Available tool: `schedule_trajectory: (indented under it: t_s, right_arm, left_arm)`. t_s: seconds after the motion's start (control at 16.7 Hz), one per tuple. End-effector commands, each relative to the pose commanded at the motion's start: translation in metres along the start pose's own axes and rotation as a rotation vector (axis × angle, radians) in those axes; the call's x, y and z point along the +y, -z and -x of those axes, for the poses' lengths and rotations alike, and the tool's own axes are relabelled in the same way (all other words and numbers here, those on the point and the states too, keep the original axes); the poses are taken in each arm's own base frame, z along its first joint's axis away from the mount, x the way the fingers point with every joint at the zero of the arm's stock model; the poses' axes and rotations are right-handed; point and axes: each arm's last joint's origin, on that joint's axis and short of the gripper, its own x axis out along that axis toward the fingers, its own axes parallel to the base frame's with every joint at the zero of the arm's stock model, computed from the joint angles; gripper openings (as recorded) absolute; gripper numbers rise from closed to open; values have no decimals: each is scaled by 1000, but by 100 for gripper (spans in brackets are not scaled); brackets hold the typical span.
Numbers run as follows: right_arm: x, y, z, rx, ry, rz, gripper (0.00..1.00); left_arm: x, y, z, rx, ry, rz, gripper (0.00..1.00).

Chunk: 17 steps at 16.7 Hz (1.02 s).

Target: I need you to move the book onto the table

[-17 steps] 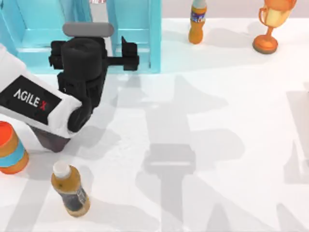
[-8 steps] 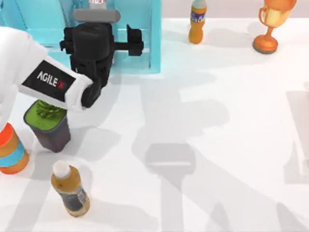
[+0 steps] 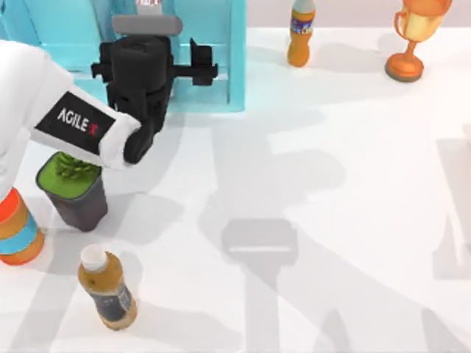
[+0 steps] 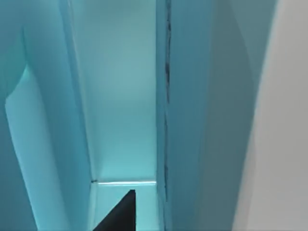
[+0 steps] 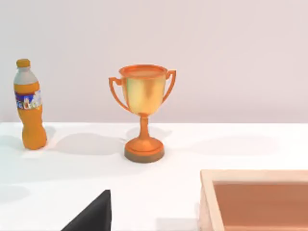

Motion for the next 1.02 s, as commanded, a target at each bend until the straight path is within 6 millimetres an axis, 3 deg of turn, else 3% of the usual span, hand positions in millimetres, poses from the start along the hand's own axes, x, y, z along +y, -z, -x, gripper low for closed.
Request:
schedule_trajectory:
  t_s: [0.6, 1.02]
  right_arm:
    - [0, 0, 0, 0, 0, 0, 100]
    - [0, 0, 0, 0, 0, 0, 100]
  left_arm:
    - [0, 0, 0, 0, 0, 0, 2]
    - [0, 0, 0, 0, 0, 0, 0]
